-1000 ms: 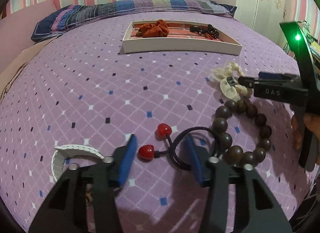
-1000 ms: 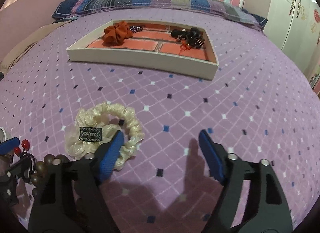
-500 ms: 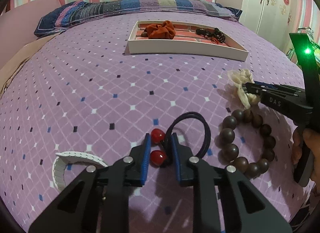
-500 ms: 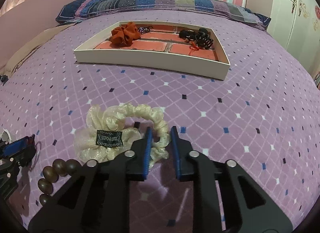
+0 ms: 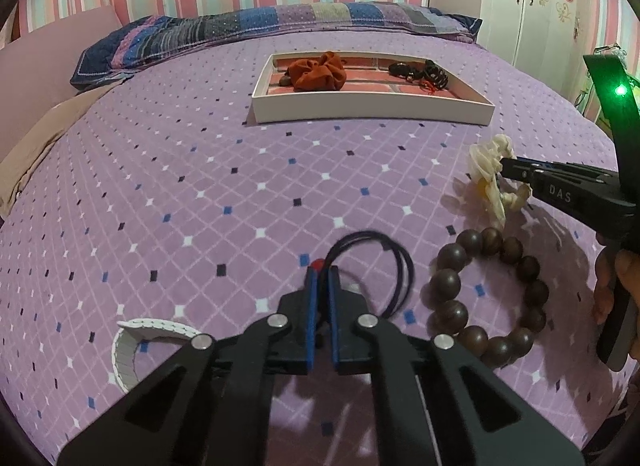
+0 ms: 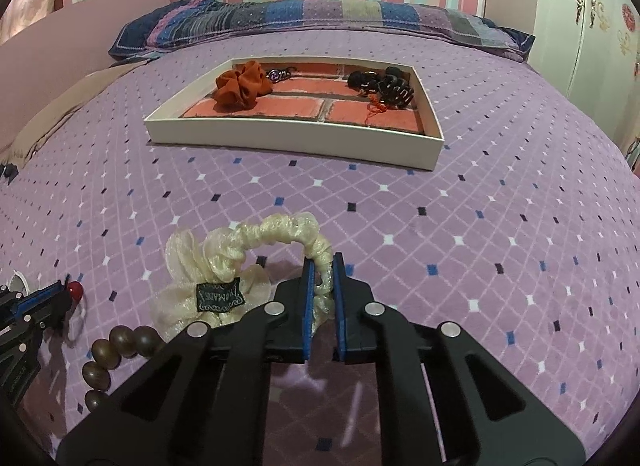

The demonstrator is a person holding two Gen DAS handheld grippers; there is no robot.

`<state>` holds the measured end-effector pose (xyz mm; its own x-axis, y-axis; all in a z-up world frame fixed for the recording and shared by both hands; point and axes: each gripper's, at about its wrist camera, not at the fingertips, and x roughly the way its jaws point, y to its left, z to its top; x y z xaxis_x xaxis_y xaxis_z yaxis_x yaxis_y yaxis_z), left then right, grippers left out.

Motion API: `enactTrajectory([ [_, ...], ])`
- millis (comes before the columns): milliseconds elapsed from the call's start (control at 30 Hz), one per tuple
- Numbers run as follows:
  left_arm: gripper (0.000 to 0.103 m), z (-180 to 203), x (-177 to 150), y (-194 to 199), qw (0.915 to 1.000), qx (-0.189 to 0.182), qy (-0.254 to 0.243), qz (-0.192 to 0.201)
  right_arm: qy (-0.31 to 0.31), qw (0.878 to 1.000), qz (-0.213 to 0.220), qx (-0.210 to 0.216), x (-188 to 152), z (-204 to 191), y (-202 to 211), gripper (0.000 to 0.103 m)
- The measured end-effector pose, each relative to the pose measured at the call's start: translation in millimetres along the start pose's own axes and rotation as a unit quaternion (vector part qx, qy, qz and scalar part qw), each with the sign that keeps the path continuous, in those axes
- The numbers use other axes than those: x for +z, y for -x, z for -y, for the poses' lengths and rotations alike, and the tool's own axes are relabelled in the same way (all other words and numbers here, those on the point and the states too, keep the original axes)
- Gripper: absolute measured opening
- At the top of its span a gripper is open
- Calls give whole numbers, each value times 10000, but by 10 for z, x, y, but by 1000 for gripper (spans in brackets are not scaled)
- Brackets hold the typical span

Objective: Organize jewelry
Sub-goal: 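Carry the hair tie in the left tool while the right tool carries the cream scrunchie to the tray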

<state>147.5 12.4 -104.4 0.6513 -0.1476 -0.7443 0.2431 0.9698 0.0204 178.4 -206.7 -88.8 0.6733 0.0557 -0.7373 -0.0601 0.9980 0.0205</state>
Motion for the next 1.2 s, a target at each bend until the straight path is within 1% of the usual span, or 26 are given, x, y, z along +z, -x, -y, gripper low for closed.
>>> enactTrajectory([
  [233,6,-14,55,16,10000,29,18,53,-101,9999,84,26,40,48,42,9],
  [467,6,-87,165,57,9997,13,199,132,-267,9996,92,85,63,130,40,9],
  [667,6,-112,336,43,9991,-31,358,209,-442,9989,127,72,96,225,34,9],
  [767,6,-104,432,-12,9989,16,402,229,-393,9991,150,-6,119,235,31,9],
  [867,6,-86,554,-96,9989,106,407,225,-347,9992,173,-71,175,265,25,9],
  [1000,6,-77,834,-142,9980,57,533,320,-294,9991,286,-137,370,340,29,9],
  [1200,6,27,1420,-277,9979,109,352,525,-296,9983,472,-174,762,460,-77,9],
])
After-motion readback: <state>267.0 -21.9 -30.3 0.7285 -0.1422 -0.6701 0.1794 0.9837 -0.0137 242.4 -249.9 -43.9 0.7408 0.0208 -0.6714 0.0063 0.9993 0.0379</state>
